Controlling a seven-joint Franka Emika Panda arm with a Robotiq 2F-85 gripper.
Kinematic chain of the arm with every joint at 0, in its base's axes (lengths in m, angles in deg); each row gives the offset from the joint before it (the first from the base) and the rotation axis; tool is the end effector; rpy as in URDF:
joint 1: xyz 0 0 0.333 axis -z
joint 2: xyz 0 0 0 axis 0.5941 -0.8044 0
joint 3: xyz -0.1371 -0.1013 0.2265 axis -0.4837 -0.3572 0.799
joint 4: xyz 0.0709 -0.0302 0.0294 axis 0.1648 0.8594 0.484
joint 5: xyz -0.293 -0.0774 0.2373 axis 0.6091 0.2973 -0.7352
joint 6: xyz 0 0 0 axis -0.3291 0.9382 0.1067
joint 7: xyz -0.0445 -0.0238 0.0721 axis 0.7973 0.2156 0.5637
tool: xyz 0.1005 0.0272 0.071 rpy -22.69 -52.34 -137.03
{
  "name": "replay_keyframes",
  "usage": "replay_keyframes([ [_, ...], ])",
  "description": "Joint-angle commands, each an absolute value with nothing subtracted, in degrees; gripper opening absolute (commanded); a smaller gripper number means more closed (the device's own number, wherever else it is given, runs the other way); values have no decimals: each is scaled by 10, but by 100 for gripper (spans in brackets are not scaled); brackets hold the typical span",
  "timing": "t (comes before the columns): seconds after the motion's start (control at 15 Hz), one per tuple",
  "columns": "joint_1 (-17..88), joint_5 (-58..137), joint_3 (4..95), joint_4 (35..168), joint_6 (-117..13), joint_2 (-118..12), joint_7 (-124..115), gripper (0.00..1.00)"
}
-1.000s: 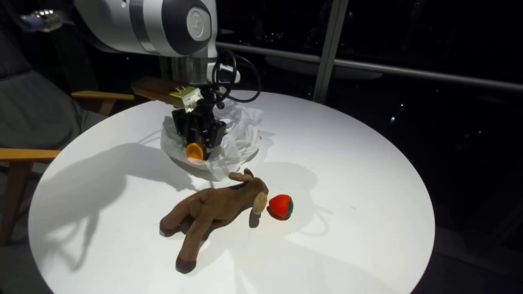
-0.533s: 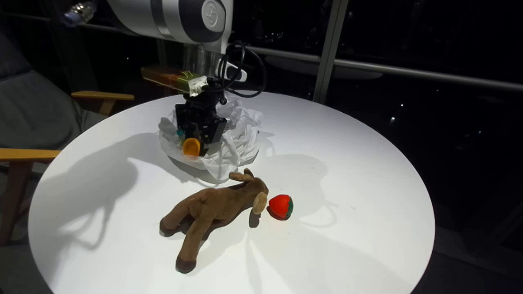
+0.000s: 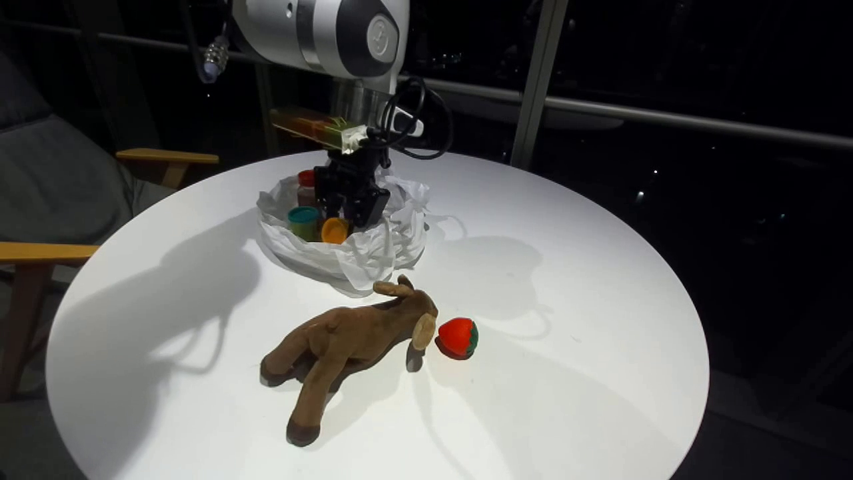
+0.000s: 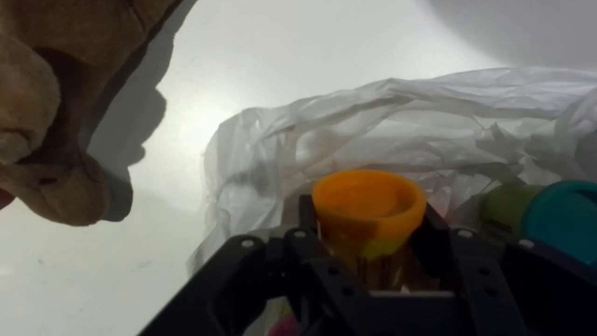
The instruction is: Put the contents on the table inside the plastic bag.
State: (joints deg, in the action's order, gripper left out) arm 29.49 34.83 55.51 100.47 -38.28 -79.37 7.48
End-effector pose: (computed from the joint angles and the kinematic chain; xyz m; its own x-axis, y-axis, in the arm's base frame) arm 0.6277 0.0986 0.1414 0.9584 -0.1574 -0.2380 -0.1558 -0.9875 0.0257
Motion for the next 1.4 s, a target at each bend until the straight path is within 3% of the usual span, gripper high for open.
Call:
replay_keyframes([
  [0.0, 297, 329, 559, 951, -361, -808, 67, 77],
  [0.13, 300, 324, 562, 964, -372, -788, 63, 95],
  [0.2, 301, 322, 562, 975, -378, -775, 61, 100],
  [0.8, 298, 330, 546, 1192, -443, -605, 72, 100],
  [1.33, 304, 423, 480, 1450, -741, -501, 116, 100],
])
